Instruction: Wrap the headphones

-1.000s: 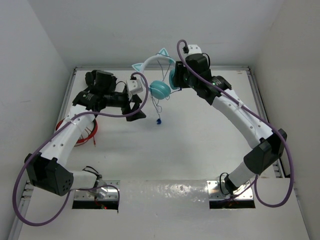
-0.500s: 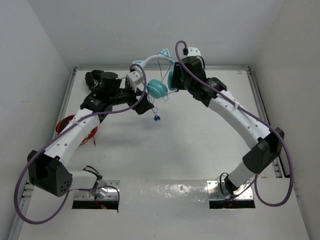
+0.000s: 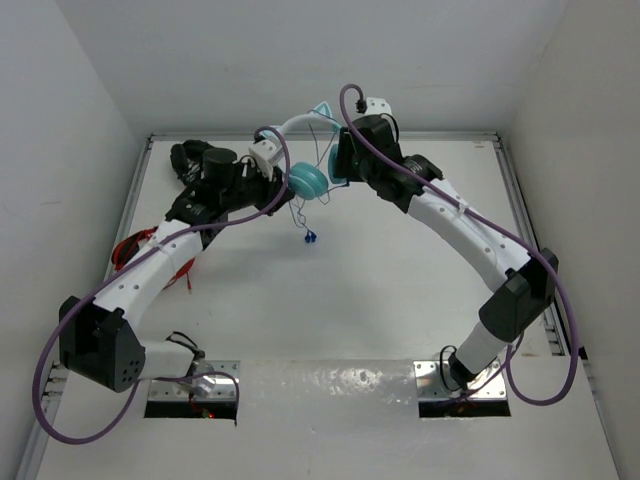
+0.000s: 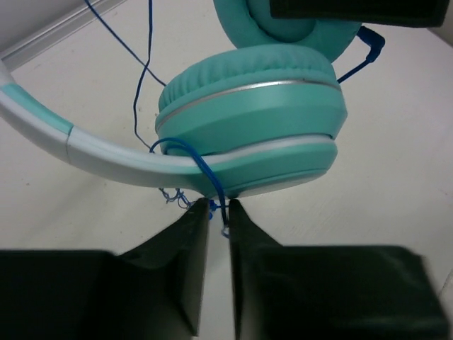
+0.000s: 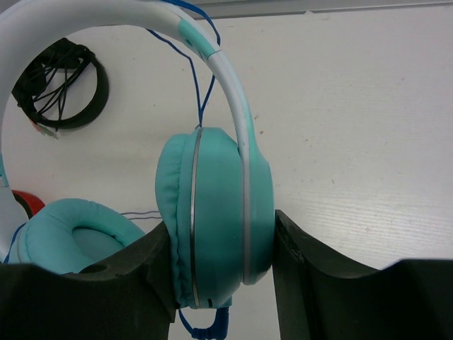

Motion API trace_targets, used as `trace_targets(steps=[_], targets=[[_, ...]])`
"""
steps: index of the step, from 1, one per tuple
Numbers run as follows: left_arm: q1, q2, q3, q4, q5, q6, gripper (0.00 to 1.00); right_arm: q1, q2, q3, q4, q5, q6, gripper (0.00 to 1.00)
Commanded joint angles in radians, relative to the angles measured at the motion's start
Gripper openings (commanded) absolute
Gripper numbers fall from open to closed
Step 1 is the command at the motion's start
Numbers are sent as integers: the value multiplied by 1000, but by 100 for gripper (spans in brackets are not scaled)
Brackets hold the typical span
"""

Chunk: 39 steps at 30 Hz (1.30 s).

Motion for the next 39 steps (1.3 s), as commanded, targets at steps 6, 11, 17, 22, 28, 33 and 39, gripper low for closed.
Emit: trace_targets(steps=[6, 11, 17, 22, 28, 33, 39], targets=[[-1, -8, 0, 31, -56, 4, 0, 5, -36, 47, 110, 1, 12, 0], [-1, -71, 25, -30, 29, 162, 0, -11, -20, 21, 85, 19, -11, 0], [-3, -105, 147, -38, 213, 224, 0, -18, 70, 51, 42, -5, 4, 0], [-4, -64, 161, 23, 350, 110, 0, 45, 119, 64, 36, 9, 21, 0], [-47, -24, 149, -67, 405, 211, 0, 48, 158, 111, 60, -14, 75, 0], [-100, -28, 143, -268, 454, 405, 0, -33, 211, 223, 53, -108, 147, 0], [-95, -54, 175, -510, 378, 661, 0, -172, 146, 142, 103, -126, 173, 0]])
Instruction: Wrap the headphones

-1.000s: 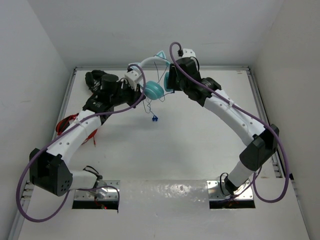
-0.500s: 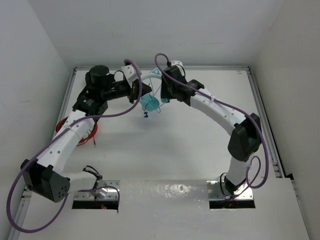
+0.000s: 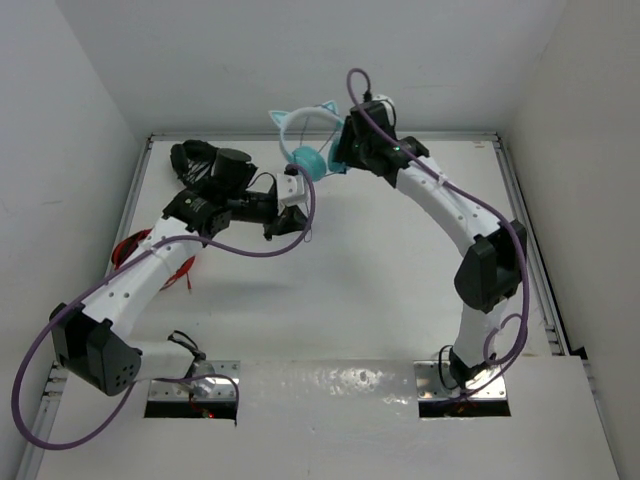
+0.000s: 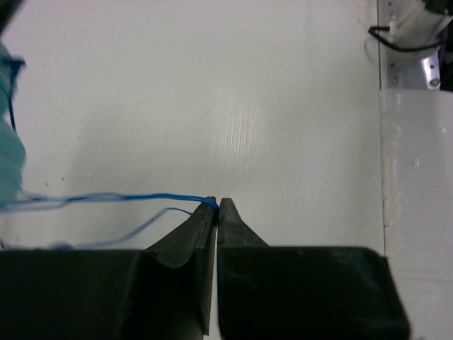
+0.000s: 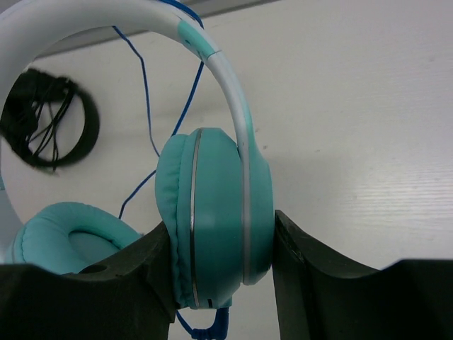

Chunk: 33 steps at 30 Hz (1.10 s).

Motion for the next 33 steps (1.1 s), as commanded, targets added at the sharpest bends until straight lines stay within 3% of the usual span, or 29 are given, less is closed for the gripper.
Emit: trace_targets(steps=[1, 4, 6, 12, 18, 27, 30, 33], targets=[[5, -39, 39, -165, -20, 220, 0, -84, -96, -21, 116, -27, 58, 0], [62, -50, 55, -210, 4, 227, 0, -132, -128, -33, 121, -24, 19, 0], [162, -59, 59, -185, 40, 135, 0, -165, -139, -39, 98, -36, 10, 0], [376, -67, 52, -15, 55, -103, 0, -310, -257, -212, 121, -117, -30, 0], [545, -61, 73, 170, 107, -280, 0, -419, -318, -323, 55, -59, -103, 0], [602, -70, 116, 377, 71, -480, 0, -455, -329, -565, 68, 36, -217, 0], [603, -69, 113, 382, 133, -423, 0, -455, -334, -597, 72, -12, -232, 0], [596, -64, 90, 251, 167, -322, 0, -441, -371, -604, 107, -62, -264, 0]])
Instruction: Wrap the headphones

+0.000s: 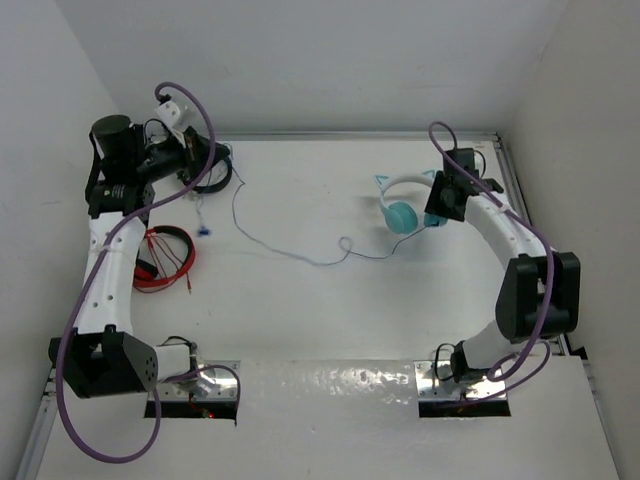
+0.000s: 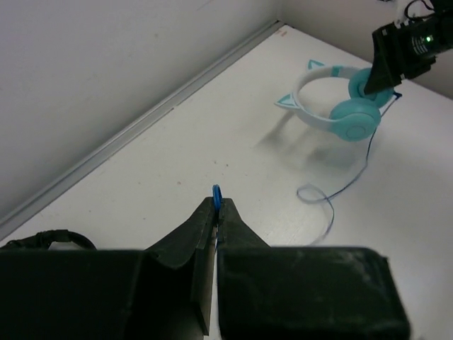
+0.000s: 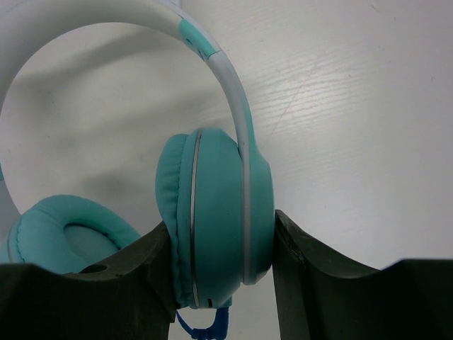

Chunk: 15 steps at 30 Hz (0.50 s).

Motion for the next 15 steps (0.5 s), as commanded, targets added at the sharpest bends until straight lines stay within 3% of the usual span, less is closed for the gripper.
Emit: trace_targets(steps=[1, 2, 5, 6, 7, 10, 15], targets=[[-1, -24, 9, -106, 88, 134, 0, 20, -94, 22, 155, -57, -54, 0], [-33, -29, 6, -167, 96, 267, 0, 23, -108, 25, 174, -110, -73, 0], [-113, -44, -17, -338, 80, 424, 2, 26, -163, 39, 232, -308, -174, 0], [-135, -47, -31, -394, 76, 446, 10, 28, -178, 39, 266, -360, -192, 0], [-183, -49, -34, -425, 73, 470, 29, 35, -210, 35, 281, -455, -211, 0], [-225, -53, -40, -448, 79, 497, 69, 83, -246, 38, 309, -544, -296, 0], [-225, -29, 24, -196, 36, 187, 92, 180, -272, 107, 263, -620, -439, 0]])
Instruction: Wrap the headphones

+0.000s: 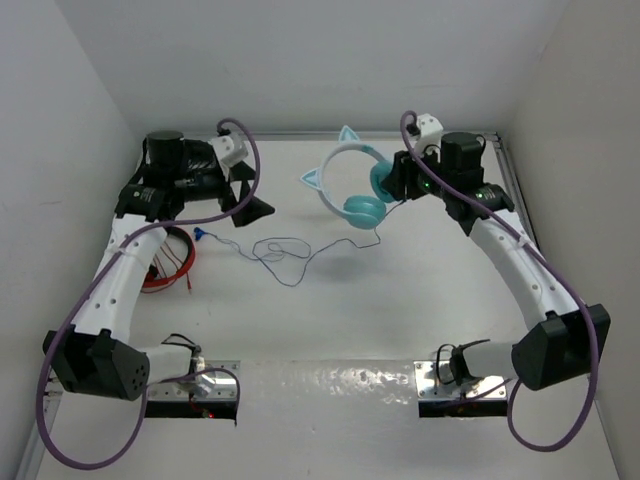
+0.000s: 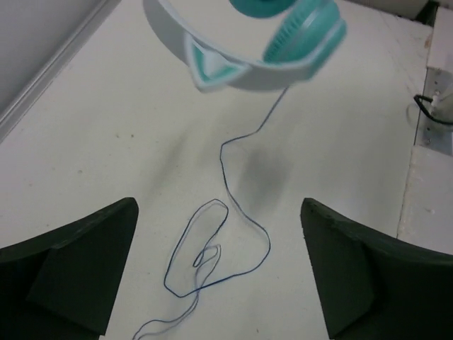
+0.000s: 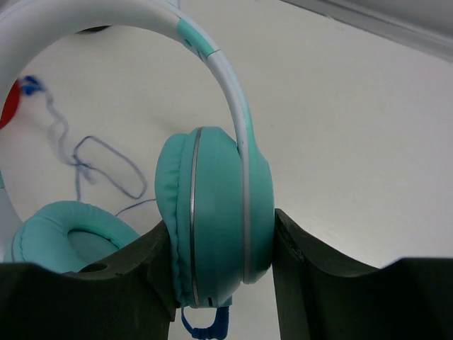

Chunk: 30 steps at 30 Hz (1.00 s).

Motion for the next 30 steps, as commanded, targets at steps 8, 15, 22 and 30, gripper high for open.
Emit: trace_targets(steps=[8, 15, 22, 30], targets=[[-117, 130, 296, 56, -347, -168, 100, 121, 39, 233, 38, -124, -153, 0], [-183, 227, 423, -83, -395, -195, 100, 254, 117, 270, 44, 63, -170, 0], [-191, 368, 506, -264, -610, -165, 84, 313, 127, 278, 98, 40, -169, 0], [-191, 422, 535, -281, -648, -172, 49, 325, 126, 276, 105, -59, -178, 0]])
